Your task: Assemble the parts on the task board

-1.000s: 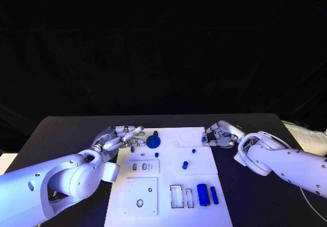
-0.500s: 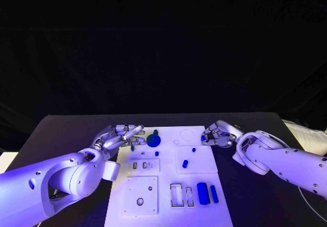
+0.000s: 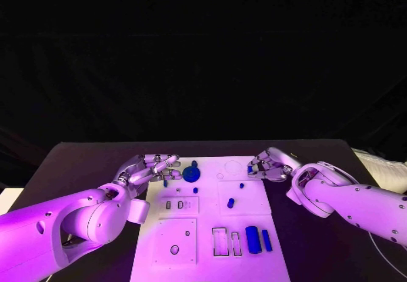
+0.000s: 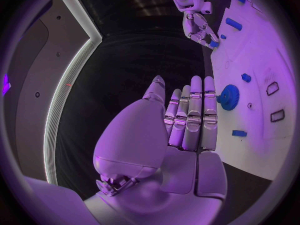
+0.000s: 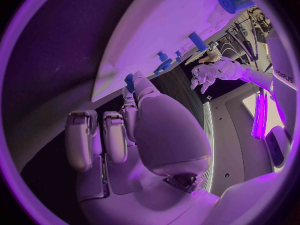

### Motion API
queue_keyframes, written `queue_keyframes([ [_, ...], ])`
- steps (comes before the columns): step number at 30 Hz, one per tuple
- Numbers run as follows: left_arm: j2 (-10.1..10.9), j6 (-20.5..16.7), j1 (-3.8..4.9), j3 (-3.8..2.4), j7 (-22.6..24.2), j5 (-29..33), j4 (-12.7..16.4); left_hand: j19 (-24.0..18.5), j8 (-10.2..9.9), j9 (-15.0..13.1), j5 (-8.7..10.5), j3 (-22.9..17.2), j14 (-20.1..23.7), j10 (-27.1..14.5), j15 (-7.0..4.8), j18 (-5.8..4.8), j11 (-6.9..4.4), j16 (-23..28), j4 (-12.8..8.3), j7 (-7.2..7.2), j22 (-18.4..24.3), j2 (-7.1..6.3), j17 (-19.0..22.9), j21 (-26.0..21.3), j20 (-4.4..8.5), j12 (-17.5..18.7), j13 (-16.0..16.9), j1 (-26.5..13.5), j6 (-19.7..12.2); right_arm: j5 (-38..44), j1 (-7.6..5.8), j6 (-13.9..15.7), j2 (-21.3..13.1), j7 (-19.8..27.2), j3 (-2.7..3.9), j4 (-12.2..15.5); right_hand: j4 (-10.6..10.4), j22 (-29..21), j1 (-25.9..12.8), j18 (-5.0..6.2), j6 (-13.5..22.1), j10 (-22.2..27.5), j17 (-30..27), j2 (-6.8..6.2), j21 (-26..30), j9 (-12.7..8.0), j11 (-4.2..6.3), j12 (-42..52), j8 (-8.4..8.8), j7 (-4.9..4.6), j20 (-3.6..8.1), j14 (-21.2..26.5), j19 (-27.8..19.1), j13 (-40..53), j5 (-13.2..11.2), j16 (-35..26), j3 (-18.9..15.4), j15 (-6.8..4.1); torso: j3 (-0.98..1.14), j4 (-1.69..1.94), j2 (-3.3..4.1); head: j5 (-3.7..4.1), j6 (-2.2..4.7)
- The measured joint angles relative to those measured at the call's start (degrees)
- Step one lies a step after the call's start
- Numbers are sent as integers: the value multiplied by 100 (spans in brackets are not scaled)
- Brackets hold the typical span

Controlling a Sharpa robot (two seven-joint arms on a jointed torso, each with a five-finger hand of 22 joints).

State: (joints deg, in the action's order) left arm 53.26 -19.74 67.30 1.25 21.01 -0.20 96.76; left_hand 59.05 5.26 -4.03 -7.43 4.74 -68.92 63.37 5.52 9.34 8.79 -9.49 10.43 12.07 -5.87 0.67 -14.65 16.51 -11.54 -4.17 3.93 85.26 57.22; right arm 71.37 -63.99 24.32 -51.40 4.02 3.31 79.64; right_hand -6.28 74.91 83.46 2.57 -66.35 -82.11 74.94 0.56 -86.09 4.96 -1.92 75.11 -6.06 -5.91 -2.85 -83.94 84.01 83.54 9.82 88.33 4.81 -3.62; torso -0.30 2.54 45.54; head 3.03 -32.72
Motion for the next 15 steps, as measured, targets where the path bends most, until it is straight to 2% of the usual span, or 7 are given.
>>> queue_keyframes([
  [4,-7,0,-1,0,0,0,-48,0,0,0,0,0,0,0,0,0,0,0,0,0,0,0,0,0,0,0,0,0,0,0,-39,125,-7,-148,23,308,-6,0,-45,0,0,-10,0,45,0,0,10,28,0,0,0,0,0,-2,28,0,6,0,-7,2,-11,-22,-20],
  [8,-20,2,-6,0,0,11,-97,0,0,0,0,0,0,0,0,0,0,0,0,0,0,0,1,0,0,0,0,0,0,6,-57,202,63,-311,29,569,-7,0,-76,0,1,-10,-1,75,0,-1,10,42,0,1,12,0,-12,-3,28,0,6,0,-26,4,-38,-70,-68],
  [12,-26,5,-18,5,4,60,-143,0,0,0,0,0,0,0,0,0,0,0,0,0,0,0,1,0,0,0,0,0,0,109,-63,221,349,-523,31,810,-7,0,-98,1,2,-10,-1,96,0,-3,10,44,0,2,41,1,0,-3,28,0,6,0,-46,7,-73,-144,-129],
  [15,-32,8,-26,9,6,95,-165,0,0,0,0,0,0,0,0,0,0,0,0,0,0,0,1,0,0,0,0,0,0,265,-55,205,573,-665,27,859,-7,-1,-99,0,5,-22,-1,96,0,-3,22,49,0,5,41,-13,0,-3,28,0,6,-13,-64,18,-92,-176,-168],
])
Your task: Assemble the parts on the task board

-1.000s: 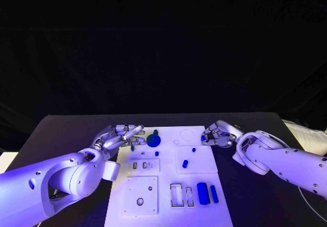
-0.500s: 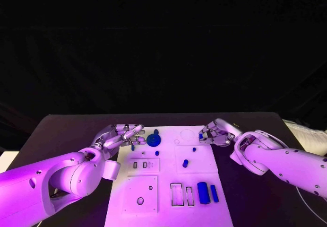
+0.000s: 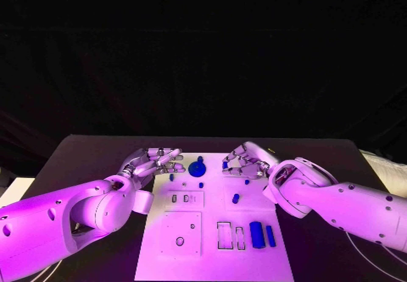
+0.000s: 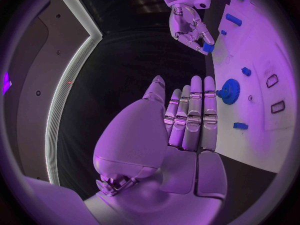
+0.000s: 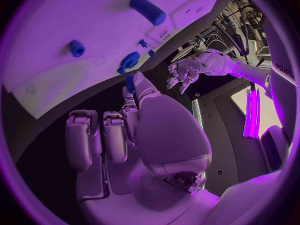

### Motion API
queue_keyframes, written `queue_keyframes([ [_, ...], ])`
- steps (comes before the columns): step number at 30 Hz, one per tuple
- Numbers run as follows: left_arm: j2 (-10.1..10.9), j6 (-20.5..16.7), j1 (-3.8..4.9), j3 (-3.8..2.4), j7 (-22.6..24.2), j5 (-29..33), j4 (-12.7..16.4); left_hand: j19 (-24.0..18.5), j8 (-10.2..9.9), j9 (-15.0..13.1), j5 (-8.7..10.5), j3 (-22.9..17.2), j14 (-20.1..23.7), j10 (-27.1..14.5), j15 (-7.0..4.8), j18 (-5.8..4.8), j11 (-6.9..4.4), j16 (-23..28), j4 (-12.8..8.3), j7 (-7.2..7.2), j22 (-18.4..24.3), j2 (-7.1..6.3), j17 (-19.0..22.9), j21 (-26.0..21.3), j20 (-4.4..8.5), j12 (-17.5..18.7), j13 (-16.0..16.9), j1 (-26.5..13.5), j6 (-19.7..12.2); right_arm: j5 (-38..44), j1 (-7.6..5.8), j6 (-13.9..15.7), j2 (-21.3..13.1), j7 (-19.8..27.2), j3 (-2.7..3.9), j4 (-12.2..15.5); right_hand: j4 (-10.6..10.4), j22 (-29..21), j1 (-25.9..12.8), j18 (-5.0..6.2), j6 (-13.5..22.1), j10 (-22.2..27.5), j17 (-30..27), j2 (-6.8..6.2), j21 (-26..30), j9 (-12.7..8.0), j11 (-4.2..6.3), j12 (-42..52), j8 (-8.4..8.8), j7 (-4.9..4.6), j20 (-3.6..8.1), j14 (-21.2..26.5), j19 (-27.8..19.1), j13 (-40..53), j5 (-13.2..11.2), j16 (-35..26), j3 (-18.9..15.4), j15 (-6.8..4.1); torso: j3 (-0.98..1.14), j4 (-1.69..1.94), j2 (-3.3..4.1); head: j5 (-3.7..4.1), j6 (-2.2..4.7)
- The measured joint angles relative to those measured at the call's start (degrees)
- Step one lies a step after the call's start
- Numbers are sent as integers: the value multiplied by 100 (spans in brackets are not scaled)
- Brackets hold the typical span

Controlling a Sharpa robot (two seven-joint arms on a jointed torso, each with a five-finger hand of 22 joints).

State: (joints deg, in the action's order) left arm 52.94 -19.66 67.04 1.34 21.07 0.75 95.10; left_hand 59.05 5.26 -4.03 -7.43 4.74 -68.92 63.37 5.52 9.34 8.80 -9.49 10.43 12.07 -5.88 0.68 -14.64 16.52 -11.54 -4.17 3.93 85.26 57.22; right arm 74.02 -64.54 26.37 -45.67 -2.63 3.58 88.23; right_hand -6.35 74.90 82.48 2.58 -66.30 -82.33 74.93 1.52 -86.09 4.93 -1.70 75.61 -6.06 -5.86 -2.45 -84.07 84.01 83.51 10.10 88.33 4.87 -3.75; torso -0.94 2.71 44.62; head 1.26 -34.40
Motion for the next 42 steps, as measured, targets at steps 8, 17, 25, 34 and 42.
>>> queue_keyframes([
  [8,-19,9,-8,3,6,72,-45,0,0,0,0,0,0,0,0,0,0,0,0,0,0,0,-4,0,0,0,0,0,0,644,117,-169,612,-458,-91,-28,-1,0,-1,0,8,13,-1,0,0,0,26,-2,0,8,0,-6,0,0,-1,0,0,-6,-69,52,-43,-59,-99],
  [17,-15,11,-8,3,13,105,-48,0,0,0,0,0,0,0,0,0,0,0,0,0,0,0,-5,0,0,0,0,0,0,1238,361,-359,1072,-813,-150,-110,-1,4,-24,0,2,12,-1,-24,0,0,27,-25,0,2,-1,-7,0,3,-5,-1,-1,-5,-112,78,-52,-113,-173],
  [25,0,11,-8,3,20,116,-52,0,0,0,0,0,0,0,0,0,0,0,0,0,-1,0,-4,0,0,0,0,0,0,1515,404,-472,1159,-969,-165,-101,9,4,-55,0,-5,11,-2,-55,0,0,28,-32,0,-5,-1,-7,0,-28,-16,-1,22,-4,-108,76,-56,-163,-213],
  [34,4,10,-8,3,25,121,-57,0,0,0,0,0,0,0,0,0,0,0,0,0,6,22,-7,0,0,0,0,22,0,1675,411,-561,1155,-1066,-169,-85,1,3,-79,0,-5,14,-2,-82,0,0,25,-32,-1,-5,-1,9,-1,-71,15,-1,30,-19,-91,64,-53,-209,-239],
  [42,4,10,-8,3,26,122,-62,0,0,0,0,0,0,0,0,0,0,0,0,0,5,22,-9,0,0,0,0,22,0,1776,397,-672,1153,-1122,-154,-79,-23,3,-121,0,-5,14,-2,-124,0,2,25,-90,0,-5,-2,11,0,-78,19,-28,54,-21,-91,63,-50,-221,-257],
])
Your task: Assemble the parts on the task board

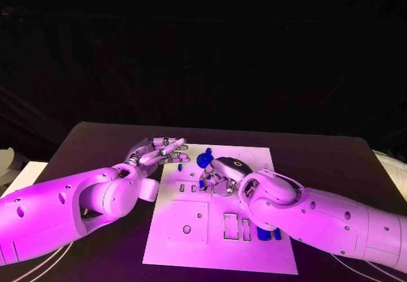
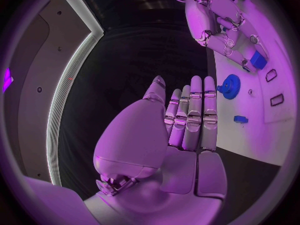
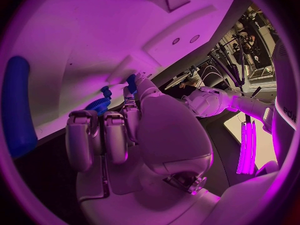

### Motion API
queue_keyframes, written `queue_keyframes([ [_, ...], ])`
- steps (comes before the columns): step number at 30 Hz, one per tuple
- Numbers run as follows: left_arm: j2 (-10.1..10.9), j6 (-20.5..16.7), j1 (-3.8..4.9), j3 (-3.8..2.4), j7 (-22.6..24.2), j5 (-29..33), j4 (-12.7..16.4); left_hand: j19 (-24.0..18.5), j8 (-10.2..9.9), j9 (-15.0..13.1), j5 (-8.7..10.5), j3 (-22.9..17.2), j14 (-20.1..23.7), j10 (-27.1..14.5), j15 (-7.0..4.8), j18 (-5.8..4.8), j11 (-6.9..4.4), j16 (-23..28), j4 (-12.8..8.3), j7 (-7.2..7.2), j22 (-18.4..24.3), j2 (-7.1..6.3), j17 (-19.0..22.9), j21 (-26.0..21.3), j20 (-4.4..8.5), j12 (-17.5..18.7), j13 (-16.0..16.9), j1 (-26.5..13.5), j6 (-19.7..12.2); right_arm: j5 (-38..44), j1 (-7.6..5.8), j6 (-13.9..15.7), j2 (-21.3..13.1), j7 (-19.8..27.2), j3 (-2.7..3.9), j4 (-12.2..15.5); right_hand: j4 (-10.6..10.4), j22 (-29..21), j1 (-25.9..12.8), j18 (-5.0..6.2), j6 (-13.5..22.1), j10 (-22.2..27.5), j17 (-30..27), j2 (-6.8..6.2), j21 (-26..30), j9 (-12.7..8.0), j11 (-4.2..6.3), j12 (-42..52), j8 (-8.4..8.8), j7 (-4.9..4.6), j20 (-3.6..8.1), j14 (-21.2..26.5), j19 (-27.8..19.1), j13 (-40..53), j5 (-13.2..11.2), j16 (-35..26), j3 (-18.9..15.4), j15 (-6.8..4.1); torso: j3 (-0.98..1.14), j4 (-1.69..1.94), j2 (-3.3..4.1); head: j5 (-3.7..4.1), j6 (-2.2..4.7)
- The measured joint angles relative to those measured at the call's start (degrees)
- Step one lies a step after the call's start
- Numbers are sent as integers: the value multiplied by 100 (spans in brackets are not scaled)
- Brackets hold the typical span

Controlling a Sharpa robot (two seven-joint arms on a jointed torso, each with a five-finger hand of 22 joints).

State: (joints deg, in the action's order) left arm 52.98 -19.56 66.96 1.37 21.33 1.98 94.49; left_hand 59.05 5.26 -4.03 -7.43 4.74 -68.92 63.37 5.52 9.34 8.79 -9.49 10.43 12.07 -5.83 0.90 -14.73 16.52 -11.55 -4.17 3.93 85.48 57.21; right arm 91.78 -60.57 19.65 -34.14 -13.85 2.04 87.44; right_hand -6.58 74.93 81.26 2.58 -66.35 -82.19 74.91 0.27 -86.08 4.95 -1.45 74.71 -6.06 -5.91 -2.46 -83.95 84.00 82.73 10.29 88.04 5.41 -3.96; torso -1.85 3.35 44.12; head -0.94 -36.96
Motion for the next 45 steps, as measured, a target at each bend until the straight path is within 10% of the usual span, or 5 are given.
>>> queue_keyframes([
  [26,1,0,0,0,1,4,-4,0,0,0,0,0,0,0,0,0,0,0,0,0,-1,0,2,0,0,0,0,0,0,197,-25,-374,43,-128,-7,56,-39,-2,-303,0,-58,-2,4,-226,0,75,2,-354,170,60,0,-18,0,-88,10,-50,-26,18,-5,-3,-5,-8,-30],
  [45,1,4,0,0,-6,6,-12,0,0,0,0,0,0,0,0,0,0,0,0,-22,-1,0,-3,0,0,0,0,0,22,293,-14,-324,53,-250,-31,76,-366,-2,-701,2,688,191,3,-702,21,-84,-109,-1120,244,-150,-150,-14,0,-804,-51,-50,-321,185,-4,-1,-2,-5,-26],
])
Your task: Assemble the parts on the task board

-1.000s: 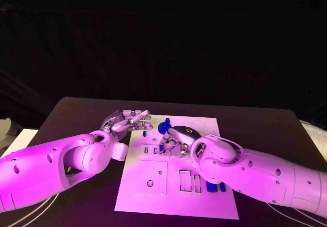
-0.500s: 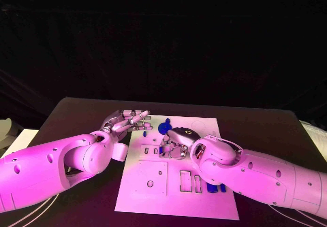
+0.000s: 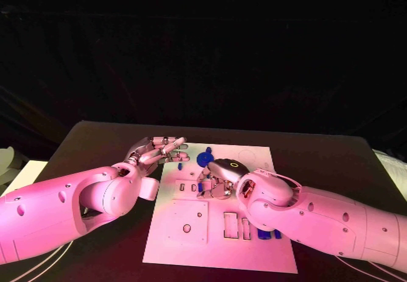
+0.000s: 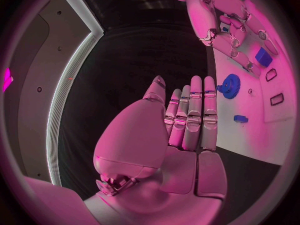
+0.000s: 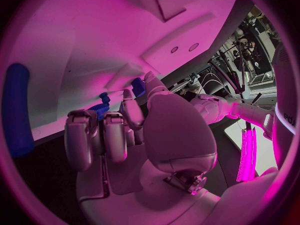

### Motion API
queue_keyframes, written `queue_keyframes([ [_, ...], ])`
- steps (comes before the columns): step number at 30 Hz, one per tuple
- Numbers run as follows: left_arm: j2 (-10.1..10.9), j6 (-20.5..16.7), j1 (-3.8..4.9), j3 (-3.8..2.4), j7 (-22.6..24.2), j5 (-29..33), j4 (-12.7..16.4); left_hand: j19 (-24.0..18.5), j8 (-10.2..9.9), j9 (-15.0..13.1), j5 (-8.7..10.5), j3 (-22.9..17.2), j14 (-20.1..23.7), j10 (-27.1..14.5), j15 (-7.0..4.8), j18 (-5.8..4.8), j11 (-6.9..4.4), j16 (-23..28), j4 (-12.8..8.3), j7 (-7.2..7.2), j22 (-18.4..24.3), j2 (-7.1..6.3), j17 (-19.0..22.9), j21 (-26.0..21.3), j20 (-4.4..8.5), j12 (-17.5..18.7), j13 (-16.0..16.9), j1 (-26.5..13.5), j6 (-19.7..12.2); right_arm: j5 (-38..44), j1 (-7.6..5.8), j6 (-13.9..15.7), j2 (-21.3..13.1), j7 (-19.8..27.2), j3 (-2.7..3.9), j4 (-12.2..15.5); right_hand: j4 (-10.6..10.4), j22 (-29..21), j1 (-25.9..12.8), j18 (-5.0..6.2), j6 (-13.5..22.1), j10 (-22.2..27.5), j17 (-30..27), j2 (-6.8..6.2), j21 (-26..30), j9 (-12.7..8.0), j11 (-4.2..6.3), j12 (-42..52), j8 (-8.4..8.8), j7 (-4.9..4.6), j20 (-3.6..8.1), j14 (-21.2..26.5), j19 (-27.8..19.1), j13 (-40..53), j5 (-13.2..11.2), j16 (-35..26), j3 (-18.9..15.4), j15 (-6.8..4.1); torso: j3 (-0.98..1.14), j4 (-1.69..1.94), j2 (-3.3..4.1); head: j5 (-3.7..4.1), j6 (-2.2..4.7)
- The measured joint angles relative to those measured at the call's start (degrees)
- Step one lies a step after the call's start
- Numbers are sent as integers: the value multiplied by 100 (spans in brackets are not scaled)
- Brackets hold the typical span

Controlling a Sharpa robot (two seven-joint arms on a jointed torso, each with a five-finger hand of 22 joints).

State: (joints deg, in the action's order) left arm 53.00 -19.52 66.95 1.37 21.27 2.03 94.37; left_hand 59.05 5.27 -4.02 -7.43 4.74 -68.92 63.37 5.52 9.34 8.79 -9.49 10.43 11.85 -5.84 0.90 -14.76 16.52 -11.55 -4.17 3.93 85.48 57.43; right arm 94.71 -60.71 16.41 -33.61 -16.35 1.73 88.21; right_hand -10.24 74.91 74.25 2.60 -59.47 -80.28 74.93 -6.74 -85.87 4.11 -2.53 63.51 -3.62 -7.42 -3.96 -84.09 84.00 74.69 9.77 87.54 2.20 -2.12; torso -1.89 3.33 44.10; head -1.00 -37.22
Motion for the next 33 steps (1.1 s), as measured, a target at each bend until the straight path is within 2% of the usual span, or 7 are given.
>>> queue_keyframes([
  [8,-2,12,0,0,-15,0,-20,0,0,0,0,0,-1,0,0,9,0,0,0,0,0,23,-7,0,0,0,0,-23,0,-5,45,341,-73,-25,-27,91,-251,0,-73,0,157,34,-1,-73,0,-25,-35,-12,-10,-77,-17,-3,0,-40,-26,-22,-154,39,0,0,0,7,8],
  [14,-4,67,0,0,-257,-193,-75,741,0,-21,0,72,-1087,561,-323,62,-249,-650,-7,-153,-196,54,-460,454,293,-214,101,-54,154,-365,16,779,-426,462,56,359,-340,-1,171,0,400,172,-1,-70,134,-27,-87,-201,-11,-101,-58,-3,-1,-155,87,-107,-159,80,8,-7,-16,5,26],
  [18,13,196,8,-1,-899,-778,-84,1625,61,-76,0,244,-1505,1232,-654,61,-554,-3846,181,-418,-687,85,-3370,1345,639,-603,410,-299,391,-1241,-221,799,-898,1220,98,537,-352,-1,277,0,427,399,-1,36,329,-25,-105,-603,-11,-122,-137,17,-131,-406,87,-285,-147,100,10,-18,-51,-19,27],
  [22,12,477,62,-12,-1846,-1617,-94,2062,252,-187,0,415,-1506,1581,-754,-148,-680,-6967,448,-530,-3041,75,-5881,3511,796,-1495,1230,-561,484,-2218,-470,721,-1392,1755,119,695,-336,-20,350,0,442,433,-2,48,361,-17,-107,-684,-11,-137,-128,17,-156,-475,133,-311,-164,101,21,-30,-107,-44,10],
  [24,-16,647,113,-20,-2351,-2061,-120,2215,404,-275,0,477,-1512,1501,-780,-266,-727,-7548,540,-569,-4113,94,-5999,4417,830,-2057,1720,-644,502,-2618,-575,688,-1587,1919,119,720,-336,-21,350,0,442,433,-2,48,361,-17,-107,-684,-11,-137,-128,17,-156,-475,133,-311,-164,100,30,-42,-140,-57,-1],
  [29,-240,1219,303,-32,-3790,-3425,-223,2385,1137,-791,114,775,-1525,1308,-850,-403,-881,-8034,570,-738,-5899,363,-6020,5839,913,-5059,4631,-1194,487,-3437,-761,641,-1990,2155,125,715,-334,-13,372,-1,442,433,-2,70,361,-1,-107,-684,-11,-137,-128,17,-155,-482,180,-311,-165,100,51,-75,-204,-88,-38],
  [33,-463,1607,427,-35,-4618,-4320,-298,2461,1693,-1255,409,1004,-1524,1320,-931,-493,-912,-8034,587,-824,-6571,410,-6019,6306,925,-5939,5535,-1449,401,-3754,-800,638,-2125,2206,125,660,-335,-13,372,-1,422,433,-2,70,361,6,-107,-684,-15,-117,-128,17,-155,-506,234,-311,-195,100,65,-108,-237,-116,-55],
])
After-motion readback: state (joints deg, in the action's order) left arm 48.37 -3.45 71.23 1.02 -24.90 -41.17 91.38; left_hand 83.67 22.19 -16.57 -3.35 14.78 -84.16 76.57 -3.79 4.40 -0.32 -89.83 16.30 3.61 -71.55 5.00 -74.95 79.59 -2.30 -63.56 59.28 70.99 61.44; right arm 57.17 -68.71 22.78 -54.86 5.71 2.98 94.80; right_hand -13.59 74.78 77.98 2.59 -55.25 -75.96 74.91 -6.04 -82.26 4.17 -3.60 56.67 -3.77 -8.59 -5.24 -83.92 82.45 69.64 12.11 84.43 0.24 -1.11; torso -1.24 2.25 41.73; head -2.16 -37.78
